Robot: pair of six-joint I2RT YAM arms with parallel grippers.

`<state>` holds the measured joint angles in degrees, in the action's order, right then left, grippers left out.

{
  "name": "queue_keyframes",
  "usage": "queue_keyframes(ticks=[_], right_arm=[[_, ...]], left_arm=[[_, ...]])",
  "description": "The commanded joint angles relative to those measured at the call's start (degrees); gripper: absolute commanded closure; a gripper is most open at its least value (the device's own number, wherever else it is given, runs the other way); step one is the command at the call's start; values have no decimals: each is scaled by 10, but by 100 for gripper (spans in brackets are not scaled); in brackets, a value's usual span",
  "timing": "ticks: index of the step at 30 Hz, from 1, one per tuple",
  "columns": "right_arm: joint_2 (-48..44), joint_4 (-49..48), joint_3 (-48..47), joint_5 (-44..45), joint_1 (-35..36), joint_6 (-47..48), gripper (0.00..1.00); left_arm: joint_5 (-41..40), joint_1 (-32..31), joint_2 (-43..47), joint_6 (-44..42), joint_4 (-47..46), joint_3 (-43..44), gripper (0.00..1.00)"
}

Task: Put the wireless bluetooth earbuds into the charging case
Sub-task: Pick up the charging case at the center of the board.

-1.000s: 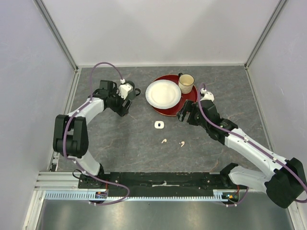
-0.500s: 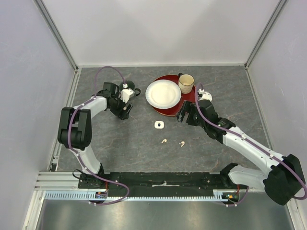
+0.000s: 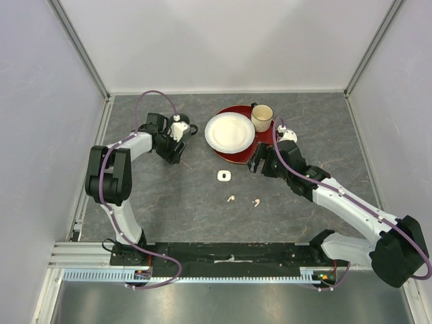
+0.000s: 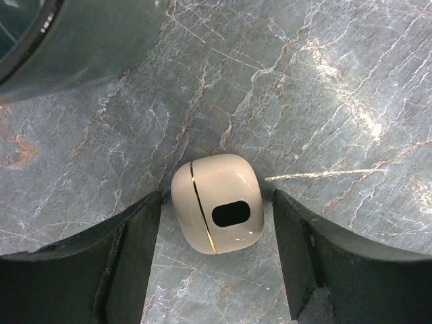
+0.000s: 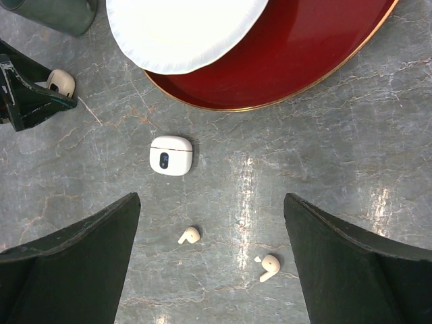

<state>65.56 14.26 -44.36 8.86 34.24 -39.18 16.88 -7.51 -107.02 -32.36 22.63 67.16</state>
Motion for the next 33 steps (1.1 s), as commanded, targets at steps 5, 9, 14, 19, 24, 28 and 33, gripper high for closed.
queue_keyframes(ticks=[5, 9, 14, 19, 24, 28, 33], right_arm=[[4, -18, -17, -5, -4, 4, 6], [6, -19, -17, -8, -4, 3, 6], [7, -19, -20, -9, -4, 3, 6], [7, -19, -20, -10, -4, 3, 6], [7, -19, -20, -10, -4, 4, 6], [4, -19, -19, -9, -4, 2, 6], [9, -37, -25, -51, -8, -10, 6]], left_arm=[[-7, 2, 0, 8, -2, -3, 27], [-9, 2, -1, 21, -3, -6, 27], [-19, 2, 2, 45, -6, -16, 34], [-12, 3, 17, 47, -14, -33, 38], [-24, 3, 28, 41, -12, -37, 65], [-4, 0, 63, 48, -12, -39, 98], [99, -35, 207, 40, -61, -85, 98]])
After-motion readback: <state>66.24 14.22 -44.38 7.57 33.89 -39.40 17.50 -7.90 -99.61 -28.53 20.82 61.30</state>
